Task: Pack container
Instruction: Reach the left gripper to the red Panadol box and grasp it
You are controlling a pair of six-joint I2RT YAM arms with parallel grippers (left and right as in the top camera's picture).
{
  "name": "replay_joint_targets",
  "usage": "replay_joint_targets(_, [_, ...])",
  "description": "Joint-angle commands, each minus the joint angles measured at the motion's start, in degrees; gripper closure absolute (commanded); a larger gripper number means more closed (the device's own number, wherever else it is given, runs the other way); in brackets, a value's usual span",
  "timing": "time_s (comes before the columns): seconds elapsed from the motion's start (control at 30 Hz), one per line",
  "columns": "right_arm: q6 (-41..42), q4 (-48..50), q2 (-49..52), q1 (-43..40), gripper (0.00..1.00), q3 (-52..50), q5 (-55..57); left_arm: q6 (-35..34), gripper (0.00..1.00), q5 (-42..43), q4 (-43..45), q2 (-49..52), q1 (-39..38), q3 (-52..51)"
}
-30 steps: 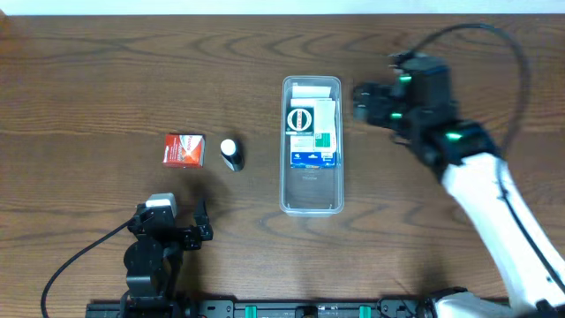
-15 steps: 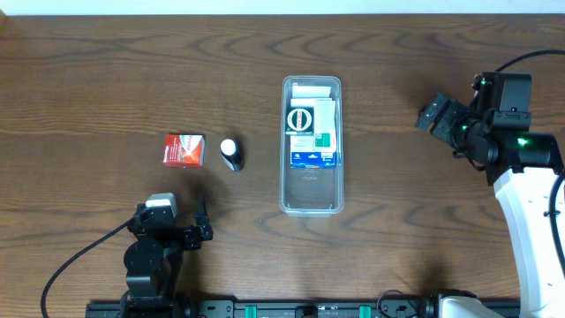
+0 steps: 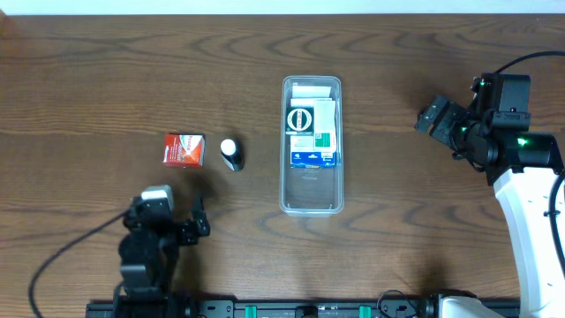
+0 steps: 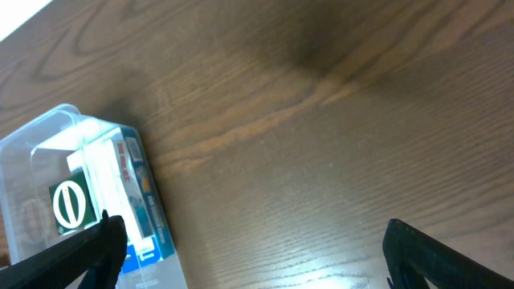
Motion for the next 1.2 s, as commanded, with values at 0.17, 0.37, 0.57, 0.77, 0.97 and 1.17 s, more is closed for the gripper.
replay_joint_targets(0.17, [-0.66,-0.04,-0.37,-0.37,0.01,0.52,0.02,-0.55,0.02,-2.86,-9.09,34.67,3.23,26.32])
replay_joint_targets(0.37, [-0.66,-0.02,-0.37,-0.37,0.01,0.52,0.02,-0.48,0.02,-1.22,-13.09,56.74,6.03,40.04])
replay_joint_targets(0.57, [-0.66,-0.04,-0.37,-0.39,0.01,0.52,0.02,1.36,0.02,-1.2,-10.34,68.87,6.01,42.07])
replay_joint_targets(0.77, [-0.66,-0.04,-0.37,-0.39,0.01,0.52,0.02,11.08,0.02,4.09,-8.63,76.74,6.01,42.07])
replay_joint_targets(0.97, [-0.66,-0.04,-0.37,-0.37,0.01,0.52,0.02,12.37,0.02,4.07,-4.44,80.91,6.03,42.07])
replay_joint_targets(1.17, [-0.66,-0.02,-0.37,-0.39,0.01,0.52,0.02,12.57,0.02,4.07,-2.14,84.32,6.01,42.07])
